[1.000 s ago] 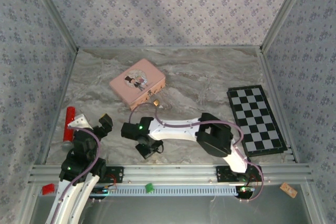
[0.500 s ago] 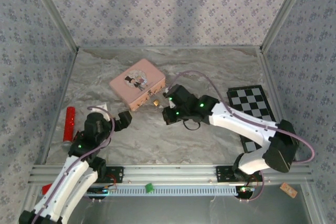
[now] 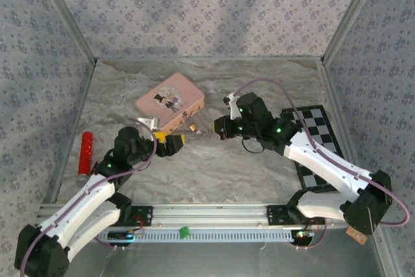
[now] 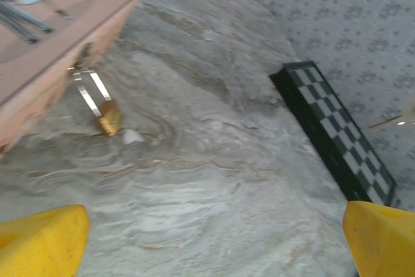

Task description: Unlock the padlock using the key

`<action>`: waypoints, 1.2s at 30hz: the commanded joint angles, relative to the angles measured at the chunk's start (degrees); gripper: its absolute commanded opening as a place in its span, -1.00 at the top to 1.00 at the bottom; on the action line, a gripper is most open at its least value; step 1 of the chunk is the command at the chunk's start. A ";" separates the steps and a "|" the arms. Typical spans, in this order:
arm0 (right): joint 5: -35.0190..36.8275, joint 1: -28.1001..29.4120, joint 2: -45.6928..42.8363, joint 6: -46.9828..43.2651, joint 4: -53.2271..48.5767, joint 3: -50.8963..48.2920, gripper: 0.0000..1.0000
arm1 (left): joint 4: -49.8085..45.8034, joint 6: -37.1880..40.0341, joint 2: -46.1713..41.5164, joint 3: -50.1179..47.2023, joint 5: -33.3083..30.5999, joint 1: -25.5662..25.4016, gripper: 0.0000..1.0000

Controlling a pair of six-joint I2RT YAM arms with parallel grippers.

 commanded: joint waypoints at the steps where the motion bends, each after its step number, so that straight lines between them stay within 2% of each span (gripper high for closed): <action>1: -1.94 -0.09 -1.78 -2.23 2.94 -1.52 1.00 | 5.36 -1.81 5.07 5.68 6.68 -1.21 -0.99; 7: 1.05 -0.64 -3.54 -2.56 8.42 -4.55 1.00 | 7.99 -9.59 12.05 10.39 7.68 -4.42 -0.97; 11: -0.85 -1.49 -1.49 -0.02 15.95 -6.14 1.00 | 11.34 -16.25 14.39 11.06 5.60 -5.90 -0.99; 18: -0.91 -1.24 1.71 1.66 26.55 -8.59 1.00 | 13.99 -40.99 18.02 9.30 -2.35 -6.94 -1.00; 21: -0.65 -1.09 2.80 3.04 31.03 -10.37 1.00 | 17.18 -48.61 17.38 7.20 -5.85 -7.97 -1.00; 26: -0.64 -0.54 5.65 6.69 38.91 -13.22 1.00 | 17.76 -53.29 16.06 7.33 -11.90 -10.96 -1.00; 31: -1.04 1.33 8.79 8.30 44.63 -13.60 1.00 | 22.50 -58.24 17.21 5.49 -14.76 -12.57 -1.00; 36: -1.69 2.89 11.88 8.22 46.21 -12.36 1.00 | 24.14 -60.13 17.41 4.90 -16.19 -13.30 -1.00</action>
